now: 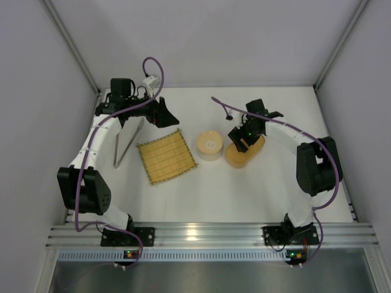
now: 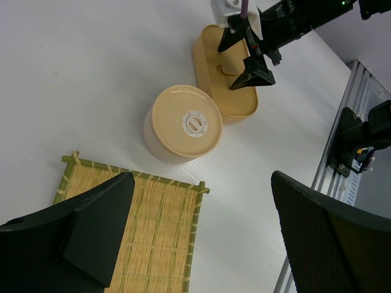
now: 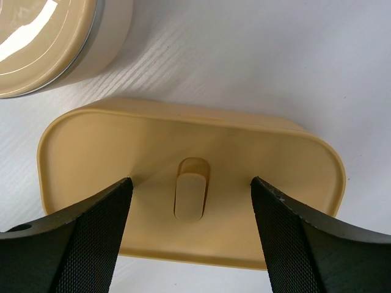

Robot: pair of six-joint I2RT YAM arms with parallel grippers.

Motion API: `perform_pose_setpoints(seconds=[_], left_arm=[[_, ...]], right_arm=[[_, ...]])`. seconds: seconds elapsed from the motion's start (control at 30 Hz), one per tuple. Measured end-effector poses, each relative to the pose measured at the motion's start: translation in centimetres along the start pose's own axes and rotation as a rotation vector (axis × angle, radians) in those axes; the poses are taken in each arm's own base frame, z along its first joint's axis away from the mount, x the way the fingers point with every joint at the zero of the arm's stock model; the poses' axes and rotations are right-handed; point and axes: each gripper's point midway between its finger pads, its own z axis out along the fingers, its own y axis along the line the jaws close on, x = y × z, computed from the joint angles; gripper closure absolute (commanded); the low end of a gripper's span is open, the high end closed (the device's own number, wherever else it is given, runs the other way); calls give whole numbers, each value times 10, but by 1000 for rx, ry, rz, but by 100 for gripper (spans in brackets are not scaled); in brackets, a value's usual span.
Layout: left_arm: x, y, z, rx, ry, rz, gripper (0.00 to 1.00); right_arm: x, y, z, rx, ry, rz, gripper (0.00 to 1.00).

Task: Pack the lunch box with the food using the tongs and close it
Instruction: Close the box lid on the packing box.

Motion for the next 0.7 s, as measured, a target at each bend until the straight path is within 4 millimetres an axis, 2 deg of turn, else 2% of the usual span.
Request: perform_pose_setpoints(seconds=[0.7], left_arm=[[5,2,-3,-9,14,-13,2]], right_arm=[[0,9,-8,12,-76,44,24]])
